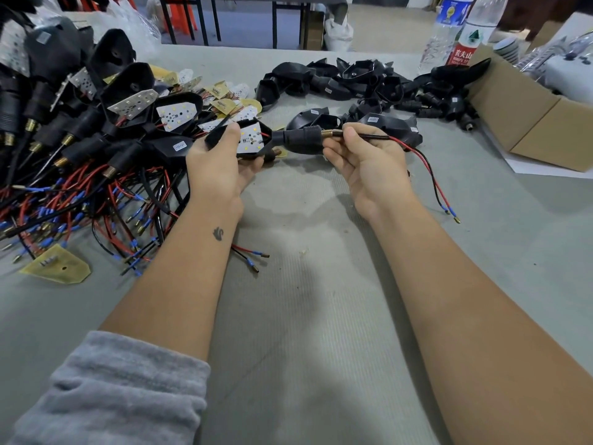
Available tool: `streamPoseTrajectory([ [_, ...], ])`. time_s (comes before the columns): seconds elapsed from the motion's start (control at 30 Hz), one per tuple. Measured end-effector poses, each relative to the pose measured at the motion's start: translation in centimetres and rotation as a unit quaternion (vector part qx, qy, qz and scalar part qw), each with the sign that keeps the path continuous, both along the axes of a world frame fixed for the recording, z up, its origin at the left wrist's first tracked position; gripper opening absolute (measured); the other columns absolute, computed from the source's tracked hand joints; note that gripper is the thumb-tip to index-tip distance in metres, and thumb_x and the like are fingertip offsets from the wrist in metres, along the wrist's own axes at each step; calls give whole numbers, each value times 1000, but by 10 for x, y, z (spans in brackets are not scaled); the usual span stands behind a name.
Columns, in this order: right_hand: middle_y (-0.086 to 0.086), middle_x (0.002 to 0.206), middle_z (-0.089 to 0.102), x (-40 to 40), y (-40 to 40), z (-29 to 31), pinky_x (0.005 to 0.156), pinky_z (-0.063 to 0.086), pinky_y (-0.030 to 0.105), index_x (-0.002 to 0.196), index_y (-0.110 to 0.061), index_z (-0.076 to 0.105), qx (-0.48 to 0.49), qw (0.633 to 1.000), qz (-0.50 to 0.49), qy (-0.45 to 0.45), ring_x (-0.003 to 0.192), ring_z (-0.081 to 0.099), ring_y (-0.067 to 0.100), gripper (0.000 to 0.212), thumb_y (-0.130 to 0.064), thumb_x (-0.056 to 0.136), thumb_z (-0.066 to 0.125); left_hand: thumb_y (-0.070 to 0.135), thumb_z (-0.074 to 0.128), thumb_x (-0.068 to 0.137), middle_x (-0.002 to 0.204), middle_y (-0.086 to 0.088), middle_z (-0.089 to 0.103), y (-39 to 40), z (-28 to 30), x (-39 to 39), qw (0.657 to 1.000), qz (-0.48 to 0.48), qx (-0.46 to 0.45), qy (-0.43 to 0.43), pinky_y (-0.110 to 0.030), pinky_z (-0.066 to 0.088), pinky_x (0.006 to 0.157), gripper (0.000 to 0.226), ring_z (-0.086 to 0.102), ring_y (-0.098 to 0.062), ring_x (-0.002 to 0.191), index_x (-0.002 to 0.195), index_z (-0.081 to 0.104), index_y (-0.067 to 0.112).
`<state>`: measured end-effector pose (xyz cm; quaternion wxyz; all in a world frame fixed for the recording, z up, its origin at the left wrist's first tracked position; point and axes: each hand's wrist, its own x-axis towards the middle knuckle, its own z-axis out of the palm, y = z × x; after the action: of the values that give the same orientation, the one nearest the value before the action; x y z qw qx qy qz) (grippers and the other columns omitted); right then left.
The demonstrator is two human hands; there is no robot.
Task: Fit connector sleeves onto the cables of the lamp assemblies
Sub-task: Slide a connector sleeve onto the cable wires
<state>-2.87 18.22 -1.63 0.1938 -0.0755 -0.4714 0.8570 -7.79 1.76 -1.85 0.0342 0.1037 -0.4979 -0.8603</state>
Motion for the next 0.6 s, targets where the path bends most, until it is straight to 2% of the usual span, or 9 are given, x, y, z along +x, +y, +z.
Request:
streamPoseTrajectory([
  [0.1, 17, 80, 68, 2, -2, 2, 69, 59, 26, 95, -1, 58, 5, 1000, 15, 17, 68, 70, 19, 10, 4, 98, 49, 21, 67, 92, 78, -2, 68, 0, 1, 2, 999, -2, 47, 8, -20, 53, 55, 13, 66, -13, 64, 85, 61, 11],
  [0.2, 17, 80, 68, 5, -6, 5, 71, 59, 27, 96, -1, 57, 13, 999, 17, 24, 68, 70, 19, 11, 5, 98, 48, 33, 60, 96, 75, -5, 69, 5, 3, 6, 999, -25, 33, 1, -23, 55, 56, 23, 67, -14, 61, 86, 58, 13],
  [0.33, 17, 81, 66, 8, -15, 11, 72, 59, 26, 95, -2, 58, 28, 999, 6, 33, 66, 69, 16, 16, 6, 99, 44, 55, 40, 99, 83, -12, 71, 7, 10, 13, 990, -121, 64, -34, -27, 57, 57, 48, 70, -17, 64, 101, 59, 11],
  [0.4, 18, 83, 65, 10, -23, 14, 73, 59, 26, 95, -2, 59, 33, 998, -15, 47, 66, 69, 16, 17, 6, 99, 44, 60, 29, 99, 86, -14, 74, 5, 16, 15, 980, -185, 64, -46, -30, 58, 60, 66, 71, -21, 73, 116, 59, 3],
  [0.43, 18, 83, 64, 11, -30, 16, 73, 59, 26, 96, -1, 59, 36, 997, -30, 56, 66, 68, 16, 17, 7, 99, 44, 59, 26, 100, 87, -14, 75, 2, 22, 18, 976, -207, 54, -43, -32, 59, 60, 69, 72, -23, 77, 127, 54, 2],
  [0.5, 14, 80, 66, 12, -39, 17, 72, 59, 26, 95, -1, 60, 52, 994, -60, 69, 67, 69, 16, 18, 8, 98, 45, 54, 28, 102, 90, -14, 75, -4, 30, 21, 975, -217, 36, -27, -36, 59, 61, 62, 74, -25, 80, 137, 44, 6],
  [0.53, 10, 78, 68, 15, -45, 16, 73, 59, 26, 92, -3, 62, 75, 992, -68, 75, 69, 70, 16, 20, 7, 98, 46, 51, 31, 103, 92, -14, 75, -9, 35, 22, 978, -204, 36, -15, -37, 59, 61, 56, 74, -27, 81, 136, 45, 7],
  [0.6, -4, 75, 72, 21, -59, 12, 80, 58, 27, 88, -12, 67, 186, 977, -78, 74, 75, 72, 13, 24, 3, 97, 50, 45, 36, 103, 97, -18, 74, -22, 44, 21, 984, -172, 43, 0, -37, 59, 61, 47, 74, -29, 81, 126, 50, 7],
])
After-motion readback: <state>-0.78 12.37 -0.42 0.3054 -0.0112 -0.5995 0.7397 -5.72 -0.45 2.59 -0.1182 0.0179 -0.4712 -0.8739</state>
